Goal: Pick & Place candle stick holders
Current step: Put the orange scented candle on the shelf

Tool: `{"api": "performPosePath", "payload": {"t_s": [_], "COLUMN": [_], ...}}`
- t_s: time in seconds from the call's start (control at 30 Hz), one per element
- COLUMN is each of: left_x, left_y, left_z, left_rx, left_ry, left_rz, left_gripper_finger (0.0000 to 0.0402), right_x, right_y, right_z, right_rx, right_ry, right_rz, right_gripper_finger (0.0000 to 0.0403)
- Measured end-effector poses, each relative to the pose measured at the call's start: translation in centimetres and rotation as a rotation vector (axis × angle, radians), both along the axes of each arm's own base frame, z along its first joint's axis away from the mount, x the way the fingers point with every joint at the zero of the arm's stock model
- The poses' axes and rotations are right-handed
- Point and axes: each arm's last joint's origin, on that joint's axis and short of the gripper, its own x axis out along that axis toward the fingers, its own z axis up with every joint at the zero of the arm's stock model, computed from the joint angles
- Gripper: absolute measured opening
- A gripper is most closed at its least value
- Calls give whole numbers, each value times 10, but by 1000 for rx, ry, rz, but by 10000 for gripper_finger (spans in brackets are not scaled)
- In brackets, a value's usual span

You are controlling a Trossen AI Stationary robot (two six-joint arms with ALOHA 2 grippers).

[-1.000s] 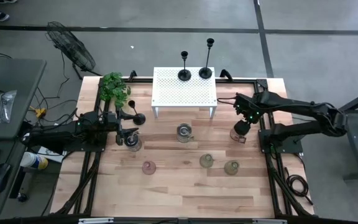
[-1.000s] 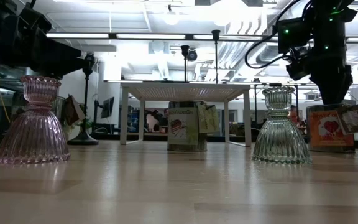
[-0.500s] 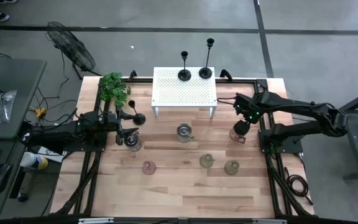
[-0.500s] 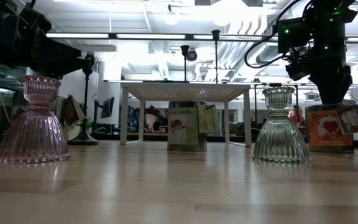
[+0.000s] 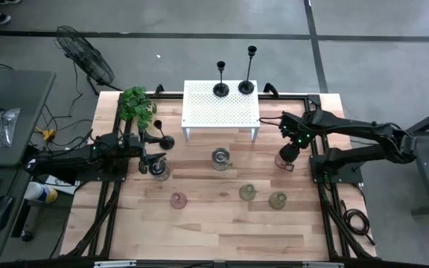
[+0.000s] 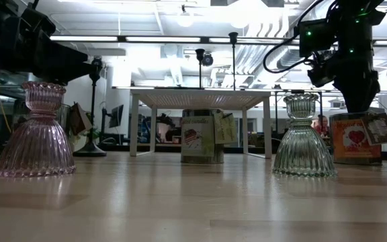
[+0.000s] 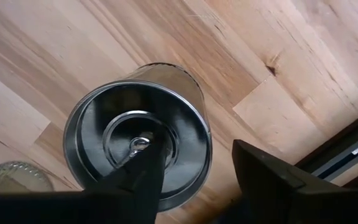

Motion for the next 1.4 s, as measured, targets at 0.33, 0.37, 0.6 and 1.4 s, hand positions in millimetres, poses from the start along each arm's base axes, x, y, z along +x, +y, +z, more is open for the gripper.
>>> {"api": "performPosePath", "payload": {"t_s": [0.33, 0.37, 0.6, 1.4], "left_x": [0, 0, 0, 0], "left_y": [0, 0, 0, 0], "left_z": [0, 0, 0, 0], "left_rx": [0, 0, 0, 0], "left_ry": [0, 0, 0, 0], "left_rz": [0, 0, 0, 0], "left_gripper_finger": [265, 265, 265, 265], "right_x": [0, 0, 0, 0], "right_y": [0, 0, 0, -1], "right_z": [0, 0, 0, 0], "right_rx": [6, 5, -3, -14], "right_ry": [-3, -3, 3, 11], "right_rz": [-1, 0, 3, 19], "right_gripper_finger": [96, 91, 66, 4]}}
